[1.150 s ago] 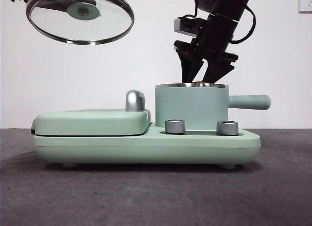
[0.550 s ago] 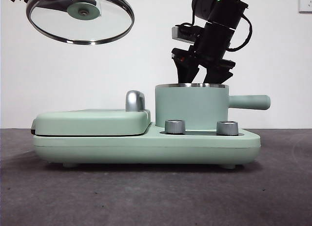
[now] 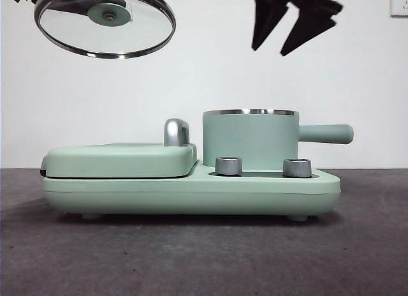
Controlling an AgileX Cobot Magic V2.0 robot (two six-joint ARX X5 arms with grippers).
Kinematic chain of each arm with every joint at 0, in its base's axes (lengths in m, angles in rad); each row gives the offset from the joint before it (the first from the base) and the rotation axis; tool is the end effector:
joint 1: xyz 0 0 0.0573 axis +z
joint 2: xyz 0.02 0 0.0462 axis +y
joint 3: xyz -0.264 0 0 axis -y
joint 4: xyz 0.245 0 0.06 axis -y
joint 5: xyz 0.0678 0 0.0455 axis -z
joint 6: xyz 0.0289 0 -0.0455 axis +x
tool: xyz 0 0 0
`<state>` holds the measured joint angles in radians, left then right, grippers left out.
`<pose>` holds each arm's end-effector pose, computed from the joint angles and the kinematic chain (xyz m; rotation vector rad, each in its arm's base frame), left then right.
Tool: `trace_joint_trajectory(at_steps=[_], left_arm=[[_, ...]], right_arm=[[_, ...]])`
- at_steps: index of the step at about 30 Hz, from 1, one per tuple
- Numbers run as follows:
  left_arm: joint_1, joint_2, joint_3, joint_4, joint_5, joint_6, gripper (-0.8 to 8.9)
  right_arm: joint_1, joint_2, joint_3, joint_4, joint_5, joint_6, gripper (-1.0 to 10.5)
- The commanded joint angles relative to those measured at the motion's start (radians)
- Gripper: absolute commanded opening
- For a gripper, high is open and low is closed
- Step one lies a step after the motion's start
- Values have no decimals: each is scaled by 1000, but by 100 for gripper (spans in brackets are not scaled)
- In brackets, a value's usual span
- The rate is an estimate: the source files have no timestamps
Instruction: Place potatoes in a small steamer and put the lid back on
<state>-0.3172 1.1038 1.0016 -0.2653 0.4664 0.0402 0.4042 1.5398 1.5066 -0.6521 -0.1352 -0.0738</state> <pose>0.2224 -0.0867 0.3403 0.0096 0.3603 -0.7820 0.3049 0.1347 0.3582 -0.1622 0.6681 0.5433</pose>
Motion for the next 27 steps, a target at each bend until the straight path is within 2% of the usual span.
trace_joint_trajectory(at_steps=[1, 5, 12, 18, 23, 27], left_arm=[[-4, 0, 17, 26, 1, 11, 10], [-14, 1, 17, 28, 1, 11, 10], [-65, 27, 17, 106, 1, 11, 10], [-136, 87, 17, 229, -56, 11, 10], [-187, 167, 18, 369, -70, -6, 10], [-231, 248, 21, 492, -131, -34, 10]], right_arm=[[6, -134, -145, 80, 0, 15, 324], [6, -357, -377, 152, -6, 47, 324], [21, -581, -556, 162, -7, 42, 324], [40, -733, -626, 130, -55, 13, 324], [46, -801, -629, 50, -60, 14, 324], [46, -832, -629, -10, -81, 14, 324]])
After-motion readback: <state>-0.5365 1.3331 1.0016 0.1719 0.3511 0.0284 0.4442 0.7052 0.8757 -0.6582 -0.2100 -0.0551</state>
